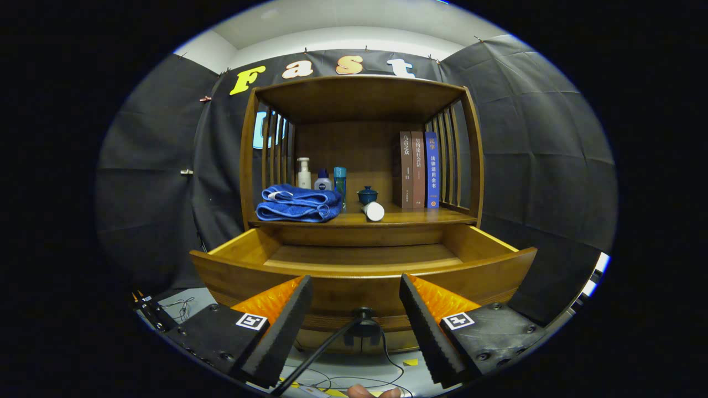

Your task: Pull open the drawer, take out the items inside it, and place them on the countertop above the cabinet.

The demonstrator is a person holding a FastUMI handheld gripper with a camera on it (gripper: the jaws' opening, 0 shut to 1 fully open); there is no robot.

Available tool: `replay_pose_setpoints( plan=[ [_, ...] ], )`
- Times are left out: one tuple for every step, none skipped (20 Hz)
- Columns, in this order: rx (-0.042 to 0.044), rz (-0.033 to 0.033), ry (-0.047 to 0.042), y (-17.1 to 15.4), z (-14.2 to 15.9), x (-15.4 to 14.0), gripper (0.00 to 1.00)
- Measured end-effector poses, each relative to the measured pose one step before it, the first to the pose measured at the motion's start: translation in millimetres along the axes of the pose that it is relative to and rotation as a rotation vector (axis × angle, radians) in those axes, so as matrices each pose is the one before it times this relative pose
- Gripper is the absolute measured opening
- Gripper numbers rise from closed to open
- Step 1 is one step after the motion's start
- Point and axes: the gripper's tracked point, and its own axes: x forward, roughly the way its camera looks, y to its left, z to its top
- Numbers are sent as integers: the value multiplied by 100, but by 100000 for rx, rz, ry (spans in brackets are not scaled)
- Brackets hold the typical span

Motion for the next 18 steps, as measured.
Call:
replay_pose_setpoints(
  plan=[
    [123,-21,951,-95,-634,191,99],
    [526,213,596,-45,-592,148,99],
    [1018,478,-49,51,-373,54,99],
    [1282,1001,-619,301,-271,305,99],
    [1109,404,-622,71,-119,185,99],
    [606,-425,98,-209,-359,337,99],
    [677,-428,625,-270,-362,429,99],
    [988,144,857,-7,-251,376,99],
    [582,43,1012,-17,-138,293,100],
    [-412,-287,843,-49,-191,503,100],
    [-1483,-851,910,-283,-61,207,100],
    [-2495,-863,49,-420,-120,-36,100],
    [-2844,-345,980,-246,-215,-75,100],
    [-2546,-244,1386,-239,-380,-56,99],
    [-981,219,1113,-141,-375,-64,99],
    [607,359,66,-1,-105,-49,100],
    [1869,973,-691,97,146,17,100],
    [1981,874,-1222,114,264,167,100]
  ],
)
